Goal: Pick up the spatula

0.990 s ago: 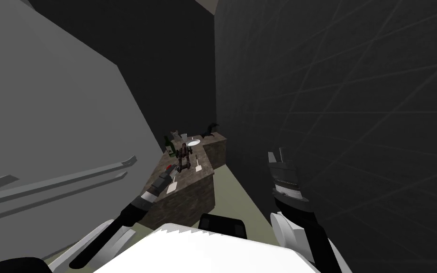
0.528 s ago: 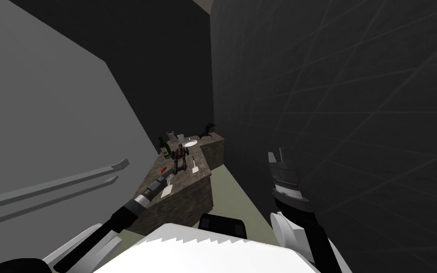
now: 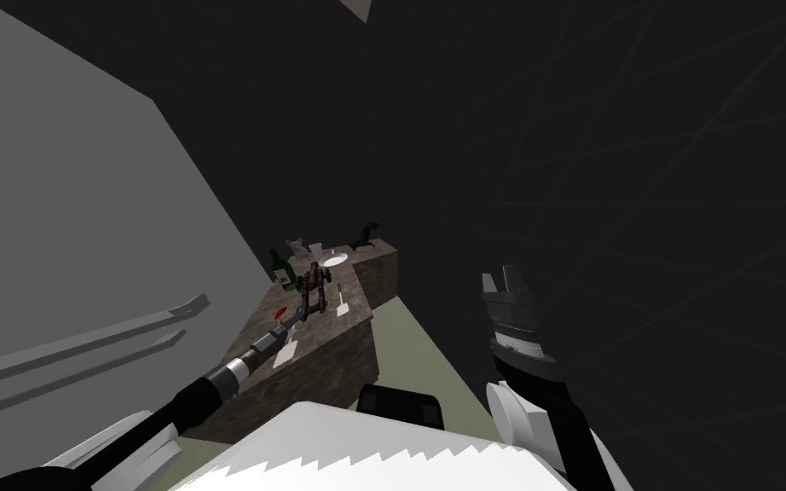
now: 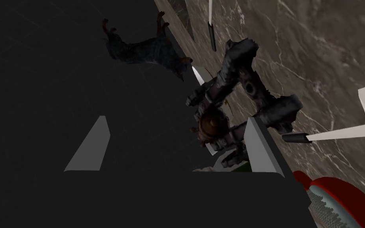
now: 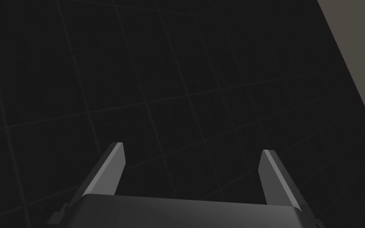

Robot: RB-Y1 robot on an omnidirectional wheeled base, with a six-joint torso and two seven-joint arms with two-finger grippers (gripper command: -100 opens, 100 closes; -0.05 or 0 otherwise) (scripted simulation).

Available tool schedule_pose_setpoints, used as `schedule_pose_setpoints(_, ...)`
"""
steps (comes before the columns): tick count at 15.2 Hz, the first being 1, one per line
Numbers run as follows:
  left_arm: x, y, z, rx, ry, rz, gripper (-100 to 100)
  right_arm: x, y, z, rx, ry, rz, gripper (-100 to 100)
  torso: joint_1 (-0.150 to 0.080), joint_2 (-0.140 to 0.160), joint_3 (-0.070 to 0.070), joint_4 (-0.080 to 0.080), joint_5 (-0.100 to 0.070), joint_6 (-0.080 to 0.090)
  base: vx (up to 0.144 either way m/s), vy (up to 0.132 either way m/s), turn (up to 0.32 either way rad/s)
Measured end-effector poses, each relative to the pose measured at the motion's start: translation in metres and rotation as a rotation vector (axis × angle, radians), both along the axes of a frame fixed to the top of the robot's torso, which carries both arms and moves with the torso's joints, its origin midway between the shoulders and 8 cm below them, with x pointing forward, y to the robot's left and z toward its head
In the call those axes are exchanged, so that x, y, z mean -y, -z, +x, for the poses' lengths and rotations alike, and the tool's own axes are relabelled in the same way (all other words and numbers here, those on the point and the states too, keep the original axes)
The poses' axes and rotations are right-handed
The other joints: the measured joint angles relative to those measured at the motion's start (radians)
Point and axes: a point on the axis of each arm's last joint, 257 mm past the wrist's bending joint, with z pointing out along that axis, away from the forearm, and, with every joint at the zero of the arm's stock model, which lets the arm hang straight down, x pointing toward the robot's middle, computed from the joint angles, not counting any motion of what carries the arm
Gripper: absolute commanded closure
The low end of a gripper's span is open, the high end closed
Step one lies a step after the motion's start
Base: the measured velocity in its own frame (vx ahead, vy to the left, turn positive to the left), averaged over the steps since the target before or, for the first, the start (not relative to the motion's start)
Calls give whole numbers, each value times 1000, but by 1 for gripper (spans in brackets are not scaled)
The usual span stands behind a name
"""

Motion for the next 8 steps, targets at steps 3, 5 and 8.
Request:
schedule_pose_setpoints(3,-18,11,-12,-72,-8,34,-100,0,0,0,0,0,0,0,1,1,0,0,0,0,25,-24,-81)
schedule_pose_setpoints(5,-32,20,-22,-125,-17,57,-100,0,0,0,0,0,0,0,0,0,0,0,0,0,28,-27,-73)
schedule_pose_setpoints(8,-50,28,-34,-193,-22,91,-100,0,0,0,0,0,0,0,0,0,0,0,0,0,37,-31,-114)
